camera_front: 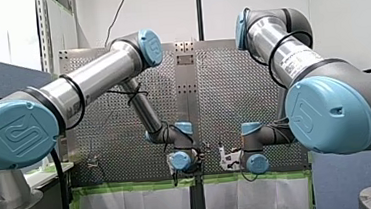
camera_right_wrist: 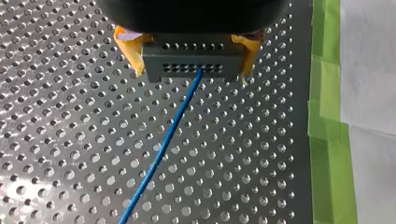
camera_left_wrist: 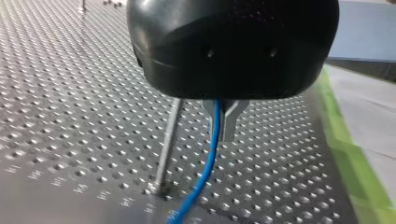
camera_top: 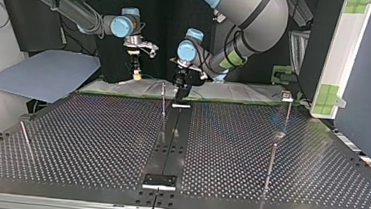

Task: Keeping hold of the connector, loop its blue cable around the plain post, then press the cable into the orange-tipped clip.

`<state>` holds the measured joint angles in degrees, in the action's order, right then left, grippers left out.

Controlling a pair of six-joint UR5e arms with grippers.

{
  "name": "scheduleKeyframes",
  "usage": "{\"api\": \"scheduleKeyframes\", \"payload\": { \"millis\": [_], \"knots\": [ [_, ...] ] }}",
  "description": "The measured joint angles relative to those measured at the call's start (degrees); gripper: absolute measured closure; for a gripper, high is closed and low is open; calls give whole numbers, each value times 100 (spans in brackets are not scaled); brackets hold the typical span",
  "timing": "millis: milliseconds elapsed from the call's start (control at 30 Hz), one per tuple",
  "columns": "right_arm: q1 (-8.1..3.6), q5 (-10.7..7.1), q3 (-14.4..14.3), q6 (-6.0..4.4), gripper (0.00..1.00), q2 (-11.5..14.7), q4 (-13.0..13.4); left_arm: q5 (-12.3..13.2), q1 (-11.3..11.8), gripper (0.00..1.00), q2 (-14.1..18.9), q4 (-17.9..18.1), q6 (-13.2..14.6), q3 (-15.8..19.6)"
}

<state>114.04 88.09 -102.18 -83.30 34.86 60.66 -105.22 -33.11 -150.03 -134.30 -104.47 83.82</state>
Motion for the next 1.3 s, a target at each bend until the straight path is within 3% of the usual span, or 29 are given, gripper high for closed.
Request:
{"api": "scheduleKeyframes", "payload": {
  "millis": [533,967,1300],
  "knots": [
    [-61,-13,45,31,100,-10,9,304,123,100,-45,-19,-296,-274],
    [-100,-52,164,-25,100,-45,11,390,258,100,-45,-18,-348,-280],
    [-133,-63,326,48,100,-270,-227,390,305,100,-44,-23,-363,-280]
  ]
}}
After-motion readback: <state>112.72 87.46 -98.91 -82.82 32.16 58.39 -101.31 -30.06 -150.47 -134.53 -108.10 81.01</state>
